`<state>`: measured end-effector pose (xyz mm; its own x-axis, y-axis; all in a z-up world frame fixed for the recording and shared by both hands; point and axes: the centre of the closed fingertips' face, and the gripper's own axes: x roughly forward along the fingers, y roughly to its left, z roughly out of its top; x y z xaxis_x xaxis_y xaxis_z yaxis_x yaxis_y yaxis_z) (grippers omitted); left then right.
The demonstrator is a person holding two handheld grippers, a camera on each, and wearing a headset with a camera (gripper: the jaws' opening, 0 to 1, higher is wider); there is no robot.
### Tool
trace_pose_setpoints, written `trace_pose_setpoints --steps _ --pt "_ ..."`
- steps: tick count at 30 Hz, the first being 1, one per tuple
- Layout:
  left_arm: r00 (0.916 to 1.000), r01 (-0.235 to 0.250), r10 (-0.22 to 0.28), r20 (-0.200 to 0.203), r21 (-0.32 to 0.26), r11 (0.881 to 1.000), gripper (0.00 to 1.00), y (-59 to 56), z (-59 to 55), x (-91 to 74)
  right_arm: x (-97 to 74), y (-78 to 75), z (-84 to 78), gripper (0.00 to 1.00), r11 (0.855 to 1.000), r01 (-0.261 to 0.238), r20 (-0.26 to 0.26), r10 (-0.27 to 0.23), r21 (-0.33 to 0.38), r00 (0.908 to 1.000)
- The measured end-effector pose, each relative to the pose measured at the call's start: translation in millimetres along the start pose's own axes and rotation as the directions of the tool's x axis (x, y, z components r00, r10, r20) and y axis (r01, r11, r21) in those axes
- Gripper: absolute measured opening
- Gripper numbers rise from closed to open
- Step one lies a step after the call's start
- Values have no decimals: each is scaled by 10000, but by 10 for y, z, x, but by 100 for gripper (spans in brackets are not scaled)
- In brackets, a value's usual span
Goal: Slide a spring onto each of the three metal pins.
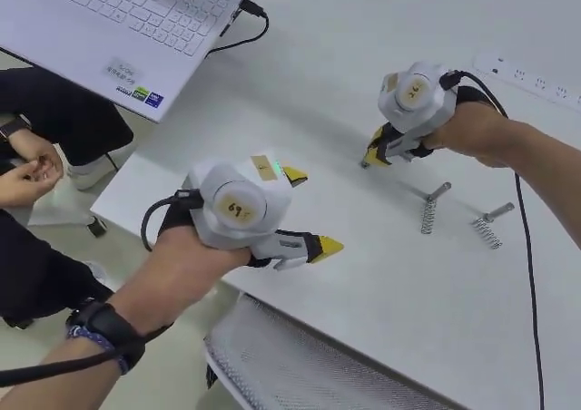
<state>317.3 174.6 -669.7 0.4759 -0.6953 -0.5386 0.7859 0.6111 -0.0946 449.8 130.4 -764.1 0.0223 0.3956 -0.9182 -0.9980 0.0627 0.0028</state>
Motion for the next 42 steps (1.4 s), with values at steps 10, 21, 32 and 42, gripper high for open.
trace_pose_setpoints --steps 10,21,32,42 --pt "10000 10 -10 -28 34 10000 55 5 9 10 -96 57 14 17 9999 160 -6 -160 7 9999" --pt "10000 90 -91 21 213 9997 55 -36 64 28 -405 -57 -125 28 9952 817 96 -823 546 9966" --pt "9996 -253 251 135 145 9996 55 58 101 -55 -662 -27 -135 30 9841 1295 507 -1365 1218 9893" --pt "9990 -375 374 240 46 9993 55 18 126 -117 -794 19 -184 34 9635 1695 1211 -1972 2071 9729"
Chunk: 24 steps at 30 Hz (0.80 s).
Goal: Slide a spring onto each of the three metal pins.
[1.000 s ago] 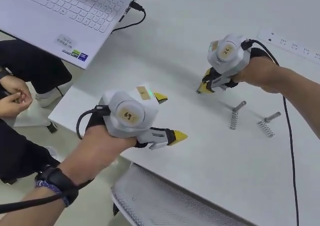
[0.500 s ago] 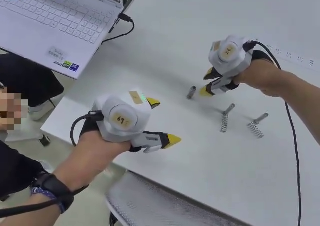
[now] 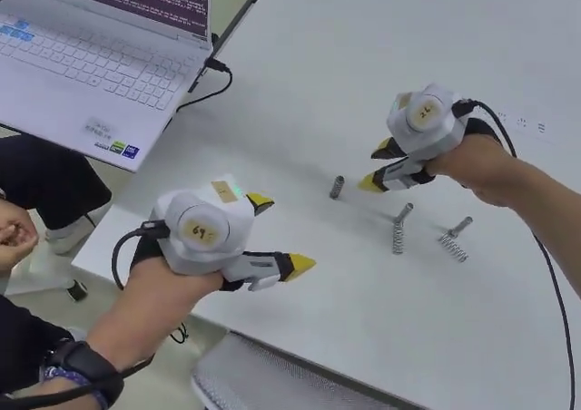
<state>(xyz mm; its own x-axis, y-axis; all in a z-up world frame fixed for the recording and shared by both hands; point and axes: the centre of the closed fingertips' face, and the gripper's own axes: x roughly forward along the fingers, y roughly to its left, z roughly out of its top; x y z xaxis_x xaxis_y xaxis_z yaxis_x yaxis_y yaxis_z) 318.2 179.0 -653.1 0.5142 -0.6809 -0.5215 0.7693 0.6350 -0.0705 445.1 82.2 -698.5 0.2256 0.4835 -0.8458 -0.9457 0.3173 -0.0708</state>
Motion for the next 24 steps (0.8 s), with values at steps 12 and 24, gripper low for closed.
trace_pose_setpoints --steps 12,24 --pt "9999 129 -129 -81 84 9999 55 -86 -8 -22 -147 85 -258 38 9882 860 908 -978 1267 9910" --pt "9996 273 -272 -52 165 9995 55 -150 49 59 -470 159 -505 40 9563 1444 1650 -1900 2541 9678"
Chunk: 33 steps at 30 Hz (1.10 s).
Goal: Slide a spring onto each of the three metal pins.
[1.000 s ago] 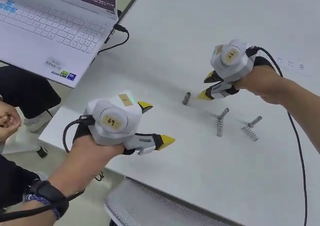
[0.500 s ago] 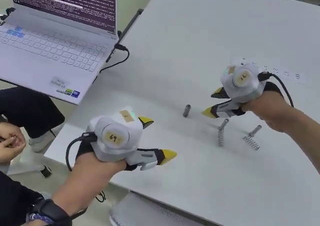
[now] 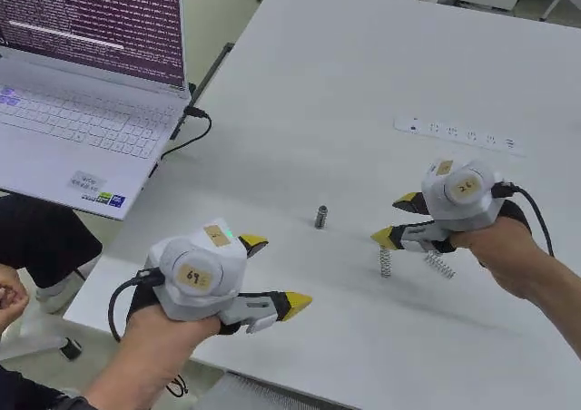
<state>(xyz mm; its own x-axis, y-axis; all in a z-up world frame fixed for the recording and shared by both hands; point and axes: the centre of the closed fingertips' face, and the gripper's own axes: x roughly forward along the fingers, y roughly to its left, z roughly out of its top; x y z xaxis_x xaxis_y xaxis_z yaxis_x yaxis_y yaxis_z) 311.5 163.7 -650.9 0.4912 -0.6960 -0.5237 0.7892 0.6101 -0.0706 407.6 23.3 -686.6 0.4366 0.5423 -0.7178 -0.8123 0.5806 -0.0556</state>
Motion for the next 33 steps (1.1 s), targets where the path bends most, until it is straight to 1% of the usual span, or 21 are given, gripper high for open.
trace_pose_setpoints --steps 6,8,13,14,16,19,22,26,28,30,33 --pt "10000 97 -97 0 100 9999 54 -21 49 48 -200 13 -5 42 9972 431 614 -469 616 9970" --pt "9999 133 -133 10 136 9998 54 -22 68 60 -250 -23 -41 43 9950 554 786 -620 831 9950" --pt "9999 144 -145 33 200 9997 54 -6 107 79 -436 -2 -82 45 9878 873 1157 -1024 1288 9880" --pt "9999 141 -142 30 207 9997 54 -3 111 82 -462 2 -96 46 9865 907 1187 -1071 1362 9871" --pt "9999 145 -146 52 215 9997 54 4 125 88 -533 29 -174 46 9827 1026 1058 -1196 1539 9872" --pt "9999 122 -124 59 215 9997 54 22 130 92 -629 66 -228 47 9777 1205 1151 -1414 1720 9832" --pt "9999 54 -56 84 179 9998 54 65 144 97 -732 97 -310 48 9703 1326 1240 -1597 2024 9793" --pt "9999 -30 28 137 145 9999 54 120 177 102 -873 179 -403 50 9600 1482 1217 -1808 2375 9760" --pt "9999 -58 56 150 141 9999 54 144 187 107 -926 228 -449 53 9566 1523 1191 -1862 2482 9753" --pt "9999 -93 91 143 140 9999 54 169 191 114 -982 251 -509 53 9546 1571 1189 -1918 2532 9742" --pt "9998 -148 147 138 94 9998 54 206 197 122 -1074 290 -623 55 9428 1680 1172 -2089 2880 9709"
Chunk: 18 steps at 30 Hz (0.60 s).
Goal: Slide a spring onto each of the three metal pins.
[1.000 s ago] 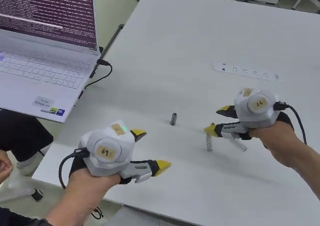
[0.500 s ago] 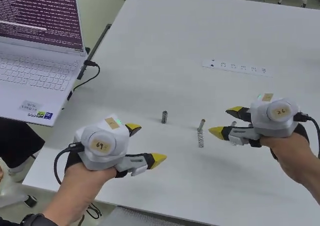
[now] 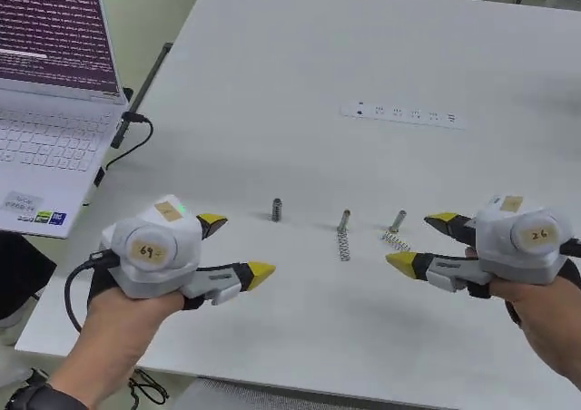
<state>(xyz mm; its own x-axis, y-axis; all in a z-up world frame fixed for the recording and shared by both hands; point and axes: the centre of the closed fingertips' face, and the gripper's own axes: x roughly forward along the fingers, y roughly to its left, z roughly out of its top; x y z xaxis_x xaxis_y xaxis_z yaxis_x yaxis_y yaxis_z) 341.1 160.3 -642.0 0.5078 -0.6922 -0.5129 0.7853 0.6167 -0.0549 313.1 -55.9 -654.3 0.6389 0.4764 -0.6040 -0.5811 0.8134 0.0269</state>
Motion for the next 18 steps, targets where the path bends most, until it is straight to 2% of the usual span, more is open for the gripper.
trace_pose_setpoints --steps 12,18 --pt "10000 -90 90 20 -24 10000 55 86 63 59 -350 45 -330 64 9911 623 195 -651 1177 9977" --pt "10000 -18 19 -25 21 10000 55 46 81 81 -411 56 -428 68 9860 770 188 -807 1479 9966"
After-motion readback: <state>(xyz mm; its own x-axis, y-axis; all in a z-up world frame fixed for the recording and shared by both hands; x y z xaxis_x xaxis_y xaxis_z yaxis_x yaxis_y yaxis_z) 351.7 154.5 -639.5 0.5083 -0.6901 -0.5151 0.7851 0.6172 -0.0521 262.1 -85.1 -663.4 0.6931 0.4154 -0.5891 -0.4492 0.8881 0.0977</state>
